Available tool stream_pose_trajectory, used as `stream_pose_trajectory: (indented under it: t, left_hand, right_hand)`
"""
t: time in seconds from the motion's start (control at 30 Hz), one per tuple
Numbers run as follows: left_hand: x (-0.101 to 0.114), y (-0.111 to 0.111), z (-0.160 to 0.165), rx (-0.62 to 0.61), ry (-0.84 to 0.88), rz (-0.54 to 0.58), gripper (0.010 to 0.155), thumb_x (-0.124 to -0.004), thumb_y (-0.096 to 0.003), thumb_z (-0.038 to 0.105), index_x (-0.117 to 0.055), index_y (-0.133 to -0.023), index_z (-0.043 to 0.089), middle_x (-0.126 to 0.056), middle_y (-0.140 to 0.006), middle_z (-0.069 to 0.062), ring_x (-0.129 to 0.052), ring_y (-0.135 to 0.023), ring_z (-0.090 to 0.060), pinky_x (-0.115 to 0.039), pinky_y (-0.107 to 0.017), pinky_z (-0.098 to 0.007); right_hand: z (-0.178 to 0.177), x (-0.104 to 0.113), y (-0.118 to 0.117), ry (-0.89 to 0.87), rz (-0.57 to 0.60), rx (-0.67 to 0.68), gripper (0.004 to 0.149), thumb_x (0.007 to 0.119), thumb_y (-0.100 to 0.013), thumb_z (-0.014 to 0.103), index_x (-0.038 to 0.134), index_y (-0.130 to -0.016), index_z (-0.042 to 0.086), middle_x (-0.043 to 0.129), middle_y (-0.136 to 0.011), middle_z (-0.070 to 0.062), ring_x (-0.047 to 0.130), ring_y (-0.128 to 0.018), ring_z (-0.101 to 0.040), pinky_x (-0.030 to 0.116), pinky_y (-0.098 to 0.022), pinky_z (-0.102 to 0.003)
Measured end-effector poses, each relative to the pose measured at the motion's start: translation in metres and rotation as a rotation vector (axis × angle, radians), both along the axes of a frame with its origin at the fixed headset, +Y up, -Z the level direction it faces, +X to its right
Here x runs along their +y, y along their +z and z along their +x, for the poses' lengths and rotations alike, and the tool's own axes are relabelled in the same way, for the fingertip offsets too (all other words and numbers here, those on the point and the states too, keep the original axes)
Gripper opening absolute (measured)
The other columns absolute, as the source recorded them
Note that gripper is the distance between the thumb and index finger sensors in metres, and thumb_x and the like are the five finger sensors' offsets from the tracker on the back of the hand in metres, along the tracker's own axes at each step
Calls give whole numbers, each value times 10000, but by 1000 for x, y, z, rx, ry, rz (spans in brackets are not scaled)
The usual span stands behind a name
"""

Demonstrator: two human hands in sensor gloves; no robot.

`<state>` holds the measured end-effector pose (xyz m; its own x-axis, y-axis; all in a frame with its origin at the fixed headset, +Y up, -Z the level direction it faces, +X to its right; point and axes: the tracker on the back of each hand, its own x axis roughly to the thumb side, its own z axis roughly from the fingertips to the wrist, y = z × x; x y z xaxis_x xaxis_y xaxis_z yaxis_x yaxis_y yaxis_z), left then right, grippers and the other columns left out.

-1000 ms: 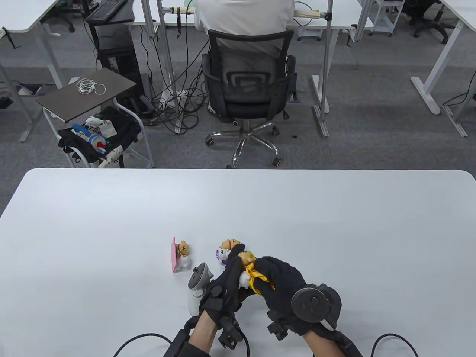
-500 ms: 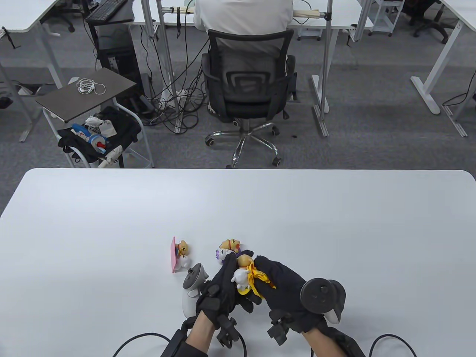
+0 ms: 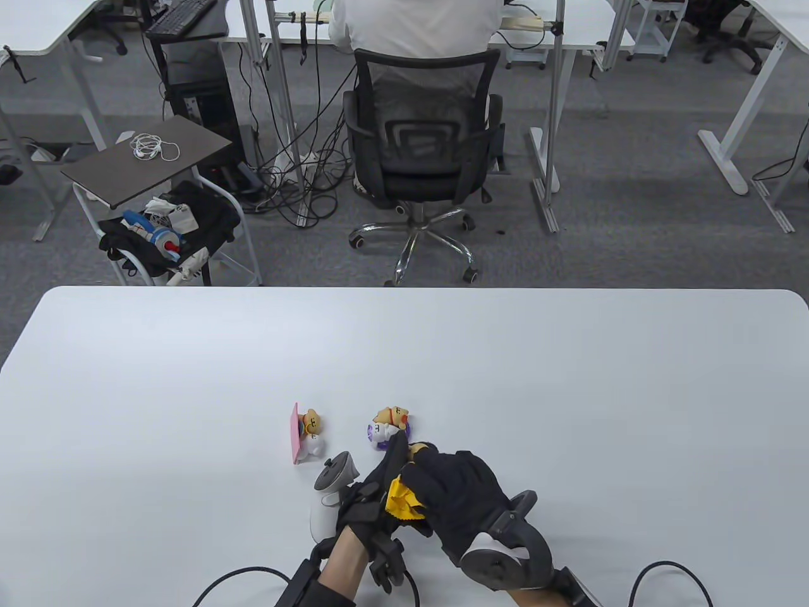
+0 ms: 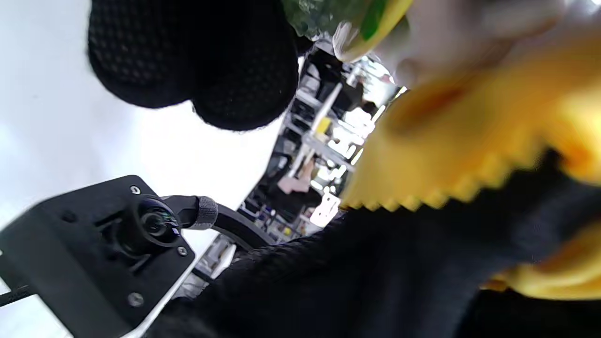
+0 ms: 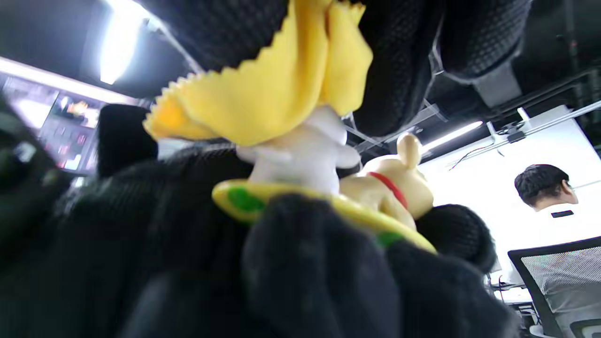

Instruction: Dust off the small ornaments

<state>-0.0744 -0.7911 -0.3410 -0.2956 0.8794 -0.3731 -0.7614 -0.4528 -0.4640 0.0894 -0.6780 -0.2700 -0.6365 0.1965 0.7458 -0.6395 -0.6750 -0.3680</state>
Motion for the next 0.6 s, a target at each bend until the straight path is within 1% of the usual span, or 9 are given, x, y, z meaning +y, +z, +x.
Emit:
stream_pose_trajectory:
  t: [0.07, 0.13, 0.23, 0.27, 0.33, 0.37, 0.43, 0.5, 0.6]
  left_hand:
    - [2, -1, -1, 39, -62, 30, 753, -486, -503, 835, -498, -1090, 363, -791, -836, -169, -989, -509, -179, -916, -329, -340]
    - [1, -2, -3, 42, -99, 35, 750, -476, -511, 827, -484, -1093, 354, -774, -843, -177, -968, -567, -205, -907, -377, -357]
    - [0, -2, -5, 68, -72, 37, 737, -502, -517, 809, -464, -1102, 362, -706, -894, -192, -911, -678, -276, -867, -474, -418]
    - [-1, -3, -6, 65, -66, 44, 737, -513, -513, 809, -483, -1098, 361, -724, -878, -196, -923, -645, -268, -875, -448, -406]
    - [3, -4, -7, 67, -41, 68, 738, -536, -508, 806, -495, -1098, 365, -725, -874, -204, -927, -607, -252, -875, -418, -393]
    - [4, -5, -8, 78, -50, 94, 739, -525, -501, 800, -502, -1098, 364, -729, -871, -206, -931, -591, -243, -877, -405, -387]
    - [8, -7, -10, 88, -81, 145, 736, -486, -488, 790, -536, -1092, 371, -735, -868, -203, -929, -578, -244, -870, -395, -392]
    - [10, -8, -10, 53, -82, 182, 711, -431, -503, 748, -546, -1094, 370, -723, -881, -206, -922, -579, -244, -862, -397, -395]
    - [12, -8, -3, 22, -70, 194, 668, -439, -528, 690, -577, -1089, 355, -709, -913, -213, -911, -568, -269, -840, -388, -423]
  right_hand:
    - [6, 3, -2, -44, -28, -32, 506, 833, -469, 339, 739, -946, 200, 899, -828, -120, 1016, -573, -264, 807, -538, -519]
    - [10, 1, -5, -74, -93, -26, 506, 847, -467, 349, 753, -943, 207, 912, -822, -114, 1023, -572, -266, 815, -527, -519]
    - [6, -2, -5, 7, -142, 63, 501, 886, -454, 361, 773, -937, 292, 730, -1007, -111, 870, -816, -323, 734, -607, -575]
    - [5, 0, -3, 11, -112, 28, 500, 884, -453, 366, 770, -935, 305, 735, -997, -105, 868, -812, -318, 725, -614, -579]
    - [8, 5, -4, -17, -93, -12, 495, 860, -457, 370, 773, -936, 278, 852, -885, -85, 950, -680, -268, 735, -602, -573]
    - [12, 7, -6, -60, -108, -19, 499, 849, -460, 376, 769, -938, 254, 897, -836, -79, 983, -619, -249, 751, -587, -562]
    - [26, 8, -15, -215, -215, -23, 500, 848, -469, 352, 768, -940, 202, 910, -810, -108, 994, -563, -261, 769, -560, -552]
    - [42, 6, -24, -291, -261, -53, 500, 854, -470, 349, 767, -941, 204, 903, -825, -110, 989, -572, -273, 766, -559, -557]
    - [47, 1, -32, -263, -352, 18, 489, 885, -459, 339, 792, -935, 276, 835, -926, -122, 949, -696, -316, 750, -584, -571]
